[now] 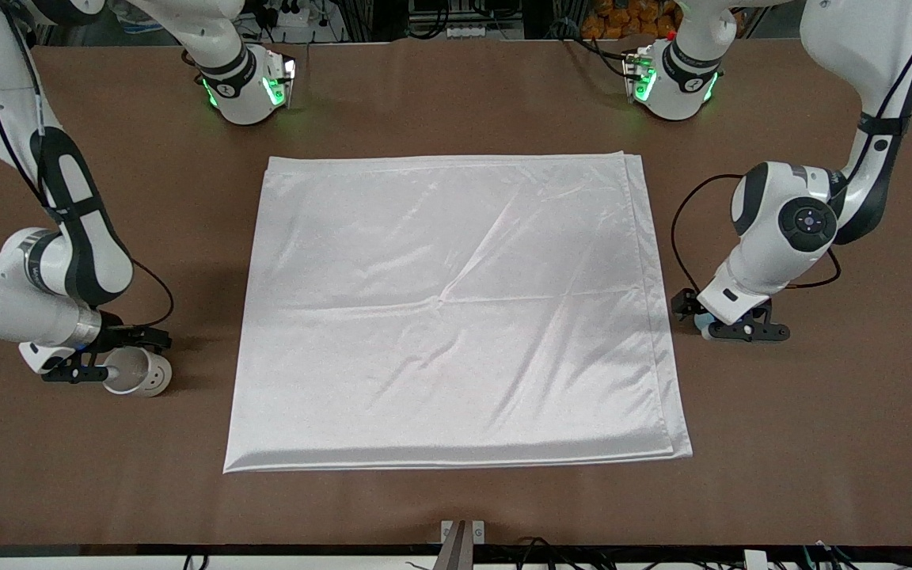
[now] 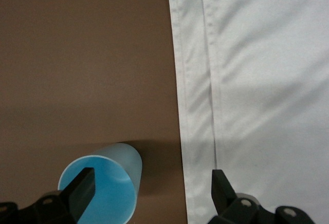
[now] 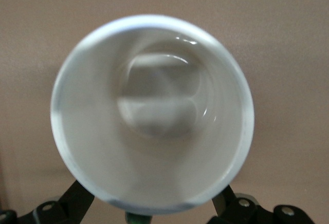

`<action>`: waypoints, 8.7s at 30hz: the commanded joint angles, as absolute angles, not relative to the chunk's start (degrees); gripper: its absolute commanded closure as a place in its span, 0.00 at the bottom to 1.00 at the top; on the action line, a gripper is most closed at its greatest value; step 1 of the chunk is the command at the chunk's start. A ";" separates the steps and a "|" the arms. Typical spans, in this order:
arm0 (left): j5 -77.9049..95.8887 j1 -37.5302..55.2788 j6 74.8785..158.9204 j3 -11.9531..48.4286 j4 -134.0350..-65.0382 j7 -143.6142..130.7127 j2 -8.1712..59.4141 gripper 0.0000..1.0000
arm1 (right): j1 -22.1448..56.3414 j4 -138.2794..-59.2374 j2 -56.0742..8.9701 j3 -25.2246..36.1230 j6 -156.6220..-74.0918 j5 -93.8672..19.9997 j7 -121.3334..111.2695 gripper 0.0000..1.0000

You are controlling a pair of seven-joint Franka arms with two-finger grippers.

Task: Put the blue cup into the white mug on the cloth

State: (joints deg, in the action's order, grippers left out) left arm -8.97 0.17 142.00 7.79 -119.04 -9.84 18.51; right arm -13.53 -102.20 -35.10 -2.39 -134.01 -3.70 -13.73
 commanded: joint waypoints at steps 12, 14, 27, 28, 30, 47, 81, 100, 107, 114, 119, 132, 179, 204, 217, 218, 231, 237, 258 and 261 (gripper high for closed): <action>-10.72 -0.88 145.72 8.00 -118.92 -10.20 21.97 0.00 | -13.54 -99.84 -37.09 -2.37 -135.88 -3.95 -13.97 0.46; -10.72 -0.97 145.90 8.00 -118.92 -10.20 22.15 0.00 | -13.54 -99.84 -37.09 -2.37 -135.88 -3.87 -13.97 0.62; -10.72 -0.97 146.16 8.09 -119.09 -10.90 23.99 0.00 | -13.97 -100.02 -37.00 -2.37 -137.72 -4.22 -14.33 1.00; -10.72 -0.97 146.16 8.00 -119.18 -10.90 24.17 0.00 | -13.97 -100.02 -37.00 -2.37 -137.46 -4.22 -14.24 1.00; -10.72 -1.05 146.16 8.09 -119.18 -10.99 24.26 0.00 | -13.71 -99.84 -36.83 -2.46 -137.29 -4.31 -13.80 1.00; -10.72 -1.41 143.09 8.09 -118.57 -10.55 21.27 0.00 | -9.06 -89.21 -36.39 -2.55 -124.01 -4.31 -8.62 1.00; -10.02 -2.55 140.18 8.35 -118.56 -11.34 23.73 0.01 | 20.73 -86.31 -36.83 -10.11 -131.13 4.30 30.84 1.00; -9.93 -2.81 140.27 8.44 -118.30 -11.51 23.99 1.00 | 32.52 -86.75 -41.22 -7.65 -134.30 12.82 49.74 1.00; -10.02 -2.55 140.27 8.44 -118.04 -11.51 23.73 1.00 | 34.19 -86.84 -43.85 -7.65 -137.72 16.17 53.61 1.00; -10.28 -2.64 140.01 8.53 -117.16 -10.28 22.33 1.00 | 34.45 -86.84 -44.74 -7.73 -137.81 18.98 57.13 1.00; -10.63 -2.72 139.83 8.88 -116.72 -10.02 20.13 1.00 | 34.98 -86.75 -44.74 -7.91 -137.64 18.90 57.39 0.67; -10.72 -2.73 133.51 12.39 -112.33 -9.49 16.35 1.00 | 34.98 -86.75 -44.39 -8.79 -136.58 18.63 61.70 0.00; -10.28 13.61 111.80 23.29 -90.18 -13.62 20.03 1.00 | 1.77 -87.54 -33.84 -27.51 -120.50 17.84 34.82 0.00; -14.24 31.90 112.67 17.84 -69.44 -14.77 38.49 1.00 | -0.53 -109.86 -8.45 -13.28 -119.71 17.14 15.22 0.00; -14.24 33.57 120.75 17.58 -65.83 -13.97 43.15 1.00 | -0.70 -102.14 -1.93 -4.75 -103.29 5.71 2.46 0.00; -14.24 33.92 121.81 17.58 -65.74 -13.97 43.42 1.00 | -0.70 -100.39 -2.02 -4.75 -101.44 5.71 2.46 0.00; -14.24 34.10 128.93 16.70 -65.74 -8.35 46.05 1.00 | -2.72 -89.75 -2.11 -5.10 -94.57 5.45 2.37 0.00; -14.33 34.37 129.99 15.82 -65.92 -7.30 47.11 1.00 | -4.22 -86.84 -2.37 -4.83 -93.87 0.10 2.20 0.00; -14.76 35.86 134.03 15.12 -66.79 -5.36 50.27 1.00 | -4.39 -84.55 -2.55 -4.13 -90.27 -1.14 1.41 0.00; -14.85 35.95 134.03 15.03 -67.06 -5.36 50.71 1.00 | -4.57 -83.85 -2.55 -3.87 -90.00 -0.97 1.41 0.00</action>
State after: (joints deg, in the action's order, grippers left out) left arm -13.17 35.06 133.50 15.90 -67.99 -5.73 49.57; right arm -3.90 -86.34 -1.85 -4.16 -91.50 0.14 2.47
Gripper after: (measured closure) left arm 0.956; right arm 0.000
